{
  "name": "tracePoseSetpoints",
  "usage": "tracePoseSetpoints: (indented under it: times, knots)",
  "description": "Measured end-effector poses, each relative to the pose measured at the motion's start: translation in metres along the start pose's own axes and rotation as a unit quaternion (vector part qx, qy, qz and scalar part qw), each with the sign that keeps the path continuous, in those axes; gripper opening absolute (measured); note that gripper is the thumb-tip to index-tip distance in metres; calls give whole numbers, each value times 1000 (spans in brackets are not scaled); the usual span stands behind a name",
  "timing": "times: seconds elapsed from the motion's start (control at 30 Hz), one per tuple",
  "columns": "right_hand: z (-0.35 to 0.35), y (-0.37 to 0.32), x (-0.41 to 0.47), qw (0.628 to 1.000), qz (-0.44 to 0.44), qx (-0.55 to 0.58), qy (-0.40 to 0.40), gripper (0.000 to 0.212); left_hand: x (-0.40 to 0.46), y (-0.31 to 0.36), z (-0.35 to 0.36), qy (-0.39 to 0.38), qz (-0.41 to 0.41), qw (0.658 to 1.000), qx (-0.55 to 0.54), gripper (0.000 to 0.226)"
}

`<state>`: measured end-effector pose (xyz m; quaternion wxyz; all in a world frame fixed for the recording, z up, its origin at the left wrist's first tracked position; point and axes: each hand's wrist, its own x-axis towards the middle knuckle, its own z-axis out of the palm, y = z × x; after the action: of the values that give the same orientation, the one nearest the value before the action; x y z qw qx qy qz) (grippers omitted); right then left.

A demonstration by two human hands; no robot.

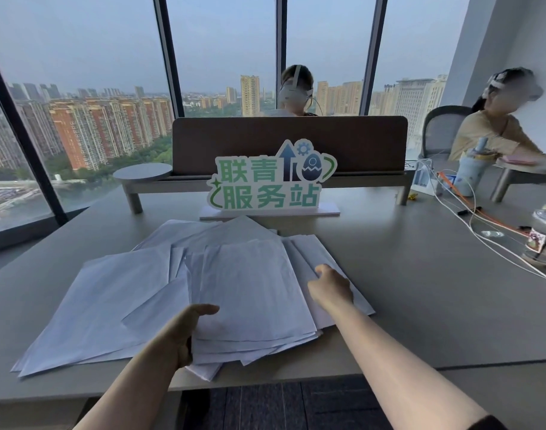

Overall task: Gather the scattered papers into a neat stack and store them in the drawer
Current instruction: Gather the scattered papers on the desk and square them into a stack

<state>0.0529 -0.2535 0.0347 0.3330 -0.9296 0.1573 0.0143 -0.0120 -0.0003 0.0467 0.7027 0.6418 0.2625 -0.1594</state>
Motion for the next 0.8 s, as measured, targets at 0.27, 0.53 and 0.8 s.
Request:
tracePoseSetpoints:
  times: [0.27,0.53,0.8]
  knots:
    - [0,-13,0,991,-2,123,-49,14,6,-1,0,-4,7,1000,6,20]
    - [-3,-11,-4,986,4,162,-43,42,17,-9,2,12,51,999,-2,19]
    - [-5,-13,-8,960,3,273,-58,68,10,-7,12,1,184,981,-66,36]
